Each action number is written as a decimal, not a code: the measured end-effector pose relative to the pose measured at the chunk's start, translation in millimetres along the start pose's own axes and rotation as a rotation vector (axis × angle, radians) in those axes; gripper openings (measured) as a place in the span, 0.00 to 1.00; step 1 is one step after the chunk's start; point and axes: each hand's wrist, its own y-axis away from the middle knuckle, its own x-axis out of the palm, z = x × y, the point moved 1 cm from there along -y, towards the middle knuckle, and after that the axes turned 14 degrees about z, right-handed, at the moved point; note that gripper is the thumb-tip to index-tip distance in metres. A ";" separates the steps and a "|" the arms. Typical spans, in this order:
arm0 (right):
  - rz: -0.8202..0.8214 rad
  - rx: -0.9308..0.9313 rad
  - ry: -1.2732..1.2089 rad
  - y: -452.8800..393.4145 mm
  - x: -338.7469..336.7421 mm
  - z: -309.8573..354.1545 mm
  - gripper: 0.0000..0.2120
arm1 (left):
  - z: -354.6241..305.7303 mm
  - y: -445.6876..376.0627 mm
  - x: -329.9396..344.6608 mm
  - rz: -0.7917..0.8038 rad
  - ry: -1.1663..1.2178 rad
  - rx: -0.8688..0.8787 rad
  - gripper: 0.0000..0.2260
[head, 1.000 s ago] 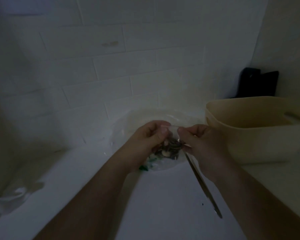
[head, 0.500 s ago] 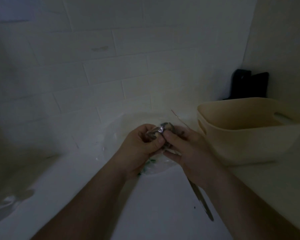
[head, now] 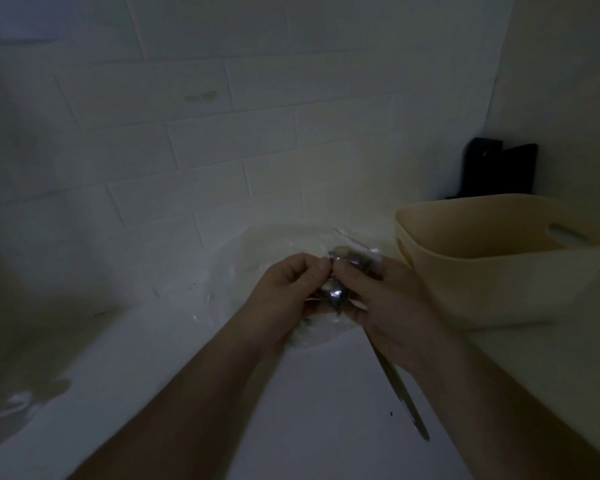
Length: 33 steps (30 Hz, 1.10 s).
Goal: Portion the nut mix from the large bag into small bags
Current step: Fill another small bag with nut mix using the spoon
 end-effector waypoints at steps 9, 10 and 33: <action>-0.028 -0.007 0.088 0.5 0.7 -2.7 0.09 | 5.6 -1.6 2.5 -0.064 -0.105 0.023 0.15; -0.024 -0.017 0.088 0.5 3.4 -3.2 0.09 | 4.1 -2.4 1.9 -0.094 -0.123 0.046 0.14; -0.199 -0.190 0.685 25.2 -91.6 177.8 0.07 | -62.5 -84.5 101.3 -0.214 -0.484 -0.394 0.20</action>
